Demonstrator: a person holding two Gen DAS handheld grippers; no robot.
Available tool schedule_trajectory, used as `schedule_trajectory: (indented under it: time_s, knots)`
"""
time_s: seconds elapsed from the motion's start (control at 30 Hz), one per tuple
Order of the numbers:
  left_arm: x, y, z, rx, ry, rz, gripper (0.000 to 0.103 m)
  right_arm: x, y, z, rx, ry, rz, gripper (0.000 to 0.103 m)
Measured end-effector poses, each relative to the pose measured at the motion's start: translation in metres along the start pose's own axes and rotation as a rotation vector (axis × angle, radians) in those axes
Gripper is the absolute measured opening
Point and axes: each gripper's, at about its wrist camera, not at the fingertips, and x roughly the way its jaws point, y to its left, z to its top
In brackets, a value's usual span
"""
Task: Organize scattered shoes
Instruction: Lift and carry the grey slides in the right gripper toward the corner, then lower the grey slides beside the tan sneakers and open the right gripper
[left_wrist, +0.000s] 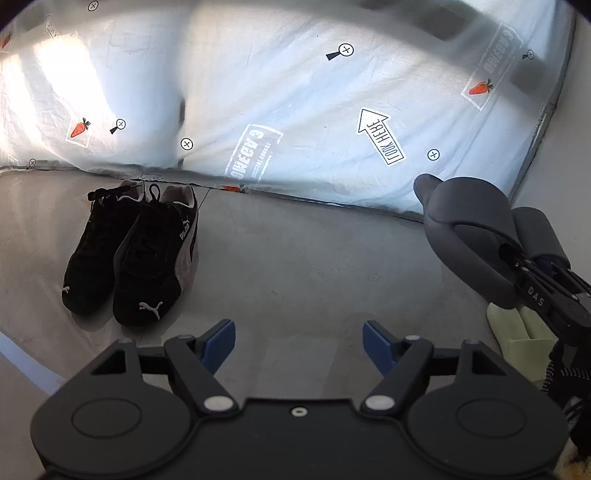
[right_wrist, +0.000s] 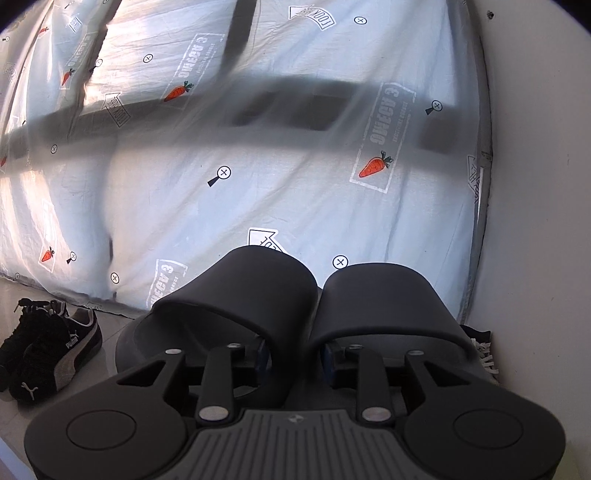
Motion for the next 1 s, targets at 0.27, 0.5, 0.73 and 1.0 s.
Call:
schedule_trajectory:
  time_s: [0.27, 0.5, 0.73, 1.0]
  knots:
    - [0.041, -0.039, 0.014, 0.002, 0.064, 0.044, 0.077, 0.096, -0.034, -0.035, 0.071, 0.078, 0.034, 0.032]
    - [0.068, -0.058, 0.010, 0.027, 0.139, 0.065, 0.077, 0.158, -0.076, -0.063, 0.108, 0.094, 0.080, 0.033]
    - [0.084, -0.064, 0.008, 0.032, 0.177, 0.084, 0.077, 0.191, -0.095, -0.086, 0.089, 0.150, 0.067, 0.034]
    - [0.094, -0.072, 0.008, 0.056, 0.205, 0.069, 0.077, 0.216, -0.118, -0.100, 0.229, 0.221, 0.076, 0.039]
